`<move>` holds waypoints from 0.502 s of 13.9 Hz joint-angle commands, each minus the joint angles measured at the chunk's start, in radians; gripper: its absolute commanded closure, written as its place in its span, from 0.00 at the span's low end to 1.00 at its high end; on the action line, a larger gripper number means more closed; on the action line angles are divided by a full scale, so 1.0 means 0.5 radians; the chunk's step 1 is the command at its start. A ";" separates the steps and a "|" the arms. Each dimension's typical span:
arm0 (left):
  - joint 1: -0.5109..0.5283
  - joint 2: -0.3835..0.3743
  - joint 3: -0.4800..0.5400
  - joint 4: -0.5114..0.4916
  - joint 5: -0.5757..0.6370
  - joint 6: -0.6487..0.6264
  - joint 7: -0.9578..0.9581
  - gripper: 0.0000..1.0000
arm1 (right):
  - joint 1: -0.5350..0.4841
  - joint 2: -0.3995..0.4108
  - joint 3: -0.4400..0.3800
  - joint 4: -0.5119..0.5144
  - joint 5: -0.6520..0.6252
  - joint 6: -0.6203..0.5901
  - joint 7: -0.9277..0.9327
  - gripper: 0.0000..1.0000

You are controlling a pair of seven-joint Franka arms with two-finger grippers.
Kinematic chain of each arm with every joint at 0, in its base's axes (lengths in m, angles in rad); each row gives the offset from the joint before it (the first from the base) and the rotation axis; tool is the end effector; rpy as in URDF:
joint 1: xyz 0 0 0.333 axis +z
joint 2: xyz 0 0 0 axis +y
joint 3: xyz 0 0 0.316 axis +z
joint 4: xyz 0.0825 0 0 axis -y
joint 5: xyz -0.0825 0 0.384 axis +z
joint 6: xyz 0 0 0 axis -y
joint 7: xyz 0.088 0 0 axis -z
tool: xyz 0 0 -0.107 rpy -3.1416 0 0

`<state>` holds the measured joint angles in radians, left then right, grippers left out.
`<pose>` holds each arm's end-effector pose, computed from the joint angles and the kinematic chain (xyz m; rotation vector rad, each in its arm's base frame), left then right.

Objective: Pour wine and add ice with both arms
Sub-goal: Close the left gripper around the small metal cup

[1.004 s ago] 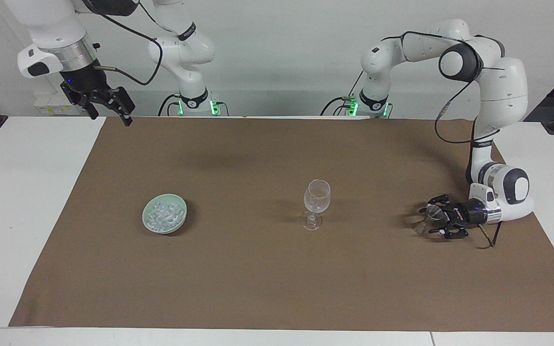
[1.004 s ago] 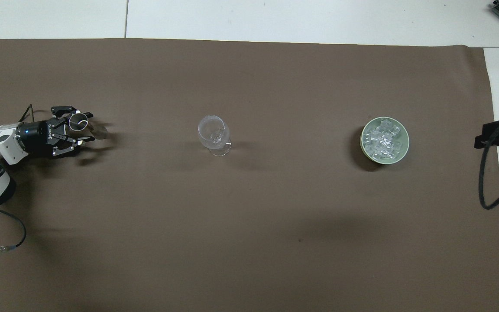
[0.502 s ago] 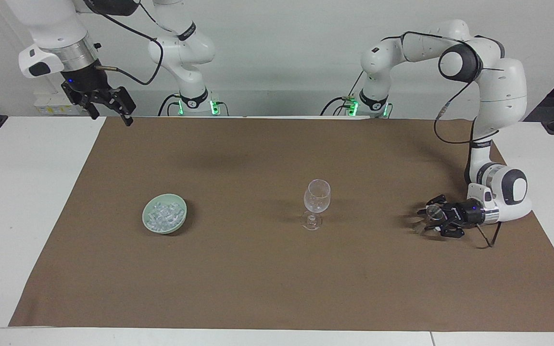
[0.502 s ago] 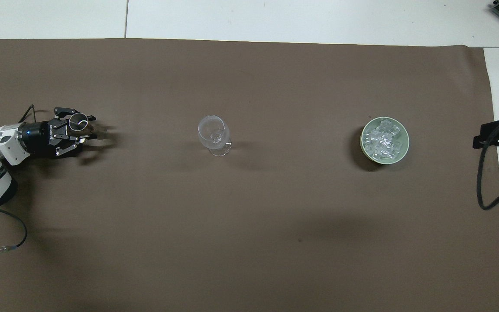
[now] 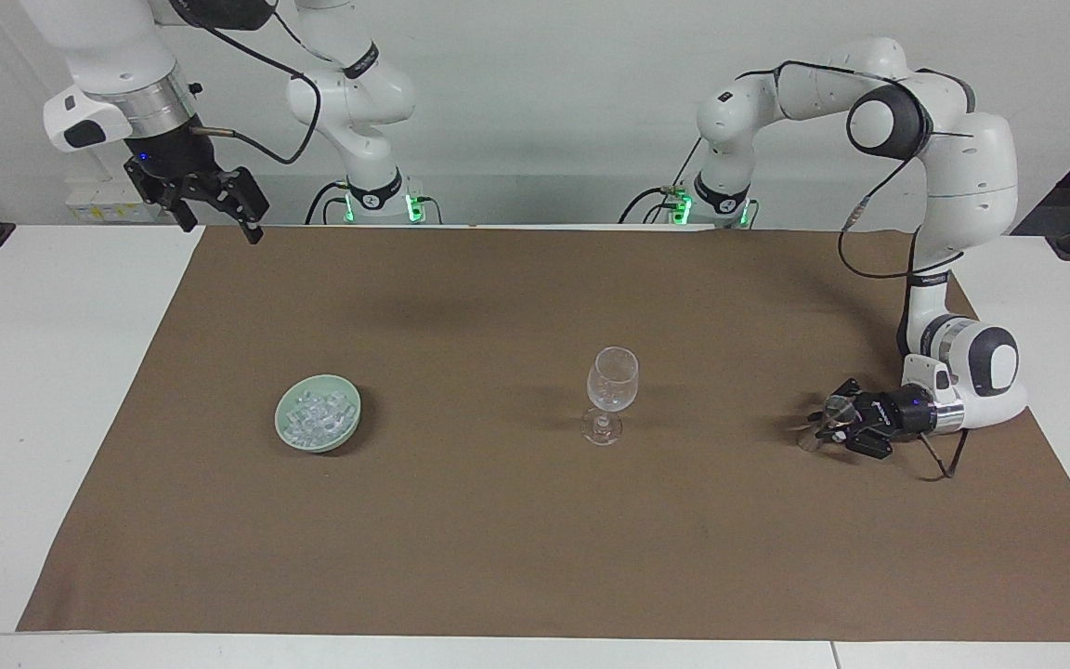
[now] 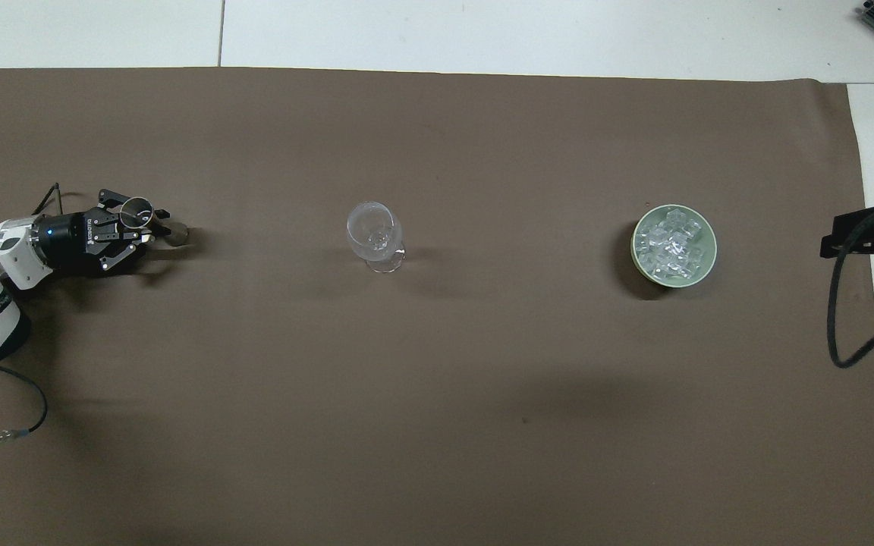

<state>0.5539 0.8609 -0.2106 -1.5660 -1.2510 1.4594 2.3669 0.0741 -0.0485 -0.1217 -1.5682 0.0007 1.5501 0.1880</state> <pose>0.6321 0.1310 0.1860 1.2791 -1.1111 1.2703 0.5370 -0.0273 0.6502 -3.1109 0.3680 -0.0462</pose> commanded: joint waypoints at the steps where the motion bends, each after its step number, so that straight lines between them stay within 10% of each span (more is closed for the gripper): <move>1: 0.000 -0.007 0.016 -0.007 -0.035 -0.020 0.040 0.85 | 0.021 -0.029 0.010 -0.036 0.042 0.060 -0.029 0.00; 7: -0.003 -0.138 0.016 0.015 -0.029 -0.001 0.018 0.90 | -0.139 -0.035 0.105 -0.039 0.042 -0.096 -0.035 0.00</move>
<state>0.5559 0.8497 -0.2101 -1.5470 -1.2511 1.4594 2.3698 0.0507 -0.0485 -0.1007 -1.5708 0.0007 1.5238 0.1880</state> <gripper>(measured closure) 0.753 0.000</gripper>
